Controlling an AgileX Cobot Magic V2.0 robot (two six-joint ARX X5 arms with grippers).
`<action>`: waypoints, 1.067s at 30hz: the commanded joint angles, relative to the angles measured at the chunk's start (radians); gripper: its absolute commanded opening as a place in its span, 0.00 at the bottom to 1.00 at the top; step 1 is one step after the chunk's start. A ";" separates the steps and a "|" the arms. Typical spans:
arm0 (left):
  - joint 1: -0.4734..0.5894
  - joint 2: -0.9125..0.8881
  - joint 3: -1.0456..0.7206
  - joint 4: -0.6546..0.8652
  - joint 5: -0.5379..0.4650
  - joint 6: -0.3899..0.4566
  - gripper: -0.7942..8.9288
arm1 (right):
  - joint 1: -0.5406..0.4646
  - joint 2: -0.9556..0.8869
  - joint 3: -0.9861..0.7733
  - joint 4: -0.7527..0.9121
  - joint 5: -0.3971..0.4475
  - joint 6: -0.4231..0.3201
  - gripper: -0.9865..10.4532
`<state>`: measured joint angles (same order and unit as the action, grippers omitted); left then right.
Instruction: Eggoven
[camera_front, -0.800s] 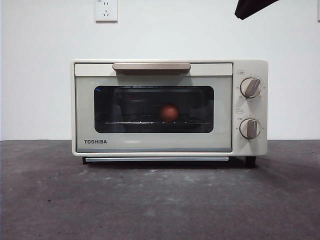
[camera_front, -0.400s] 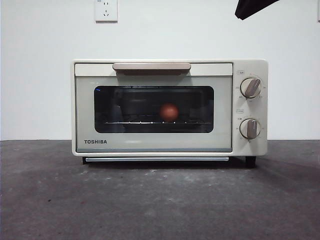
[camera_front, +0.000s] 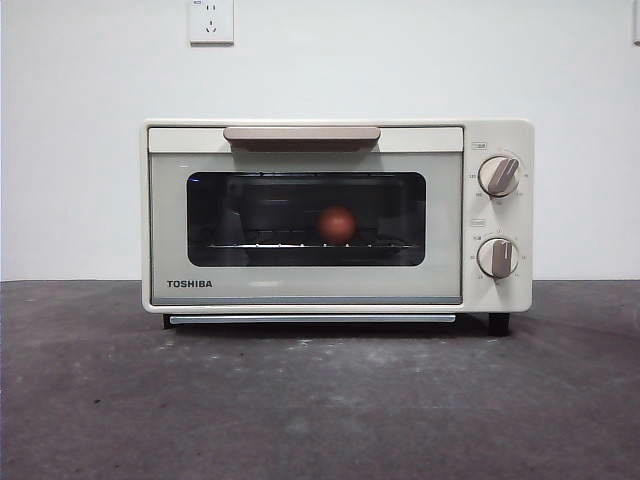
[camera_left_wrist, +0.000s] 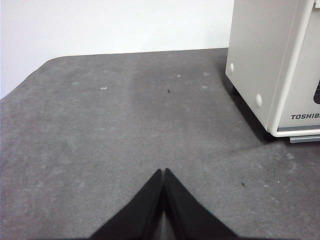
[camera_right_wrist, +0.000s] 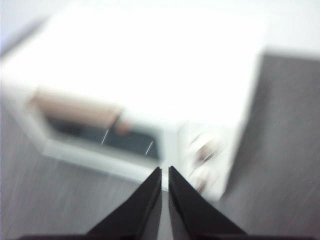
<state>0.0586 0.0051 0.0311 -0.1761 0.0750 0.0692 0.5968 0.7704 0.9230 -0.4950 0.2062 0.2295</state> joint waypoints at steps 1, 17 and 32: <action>0.002 -0.002 -0.027 -0.005 -0.002 0.012 0.09 | -0.103 -0.079 -0.100 0.101 -0.094 -0.035 0.09; 0.002 -0.002 -0.027 -0.005 -0.002 0.012 0.09 | -0.544 -0.609 -0.719 0.483 -0.182 -0.163 0.09; 0.002 -0.002 -0.027 -0.005 -0.002 0.012 0.09 | -0.637 -0.767 -0.913 0.457 -0.183 -0.140 0.09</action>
<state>0.0586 0.0051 0.0311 -0.1761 0.0750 0.0692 -0.0395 0.0036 0.0166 -0.0292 0.0254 0.0788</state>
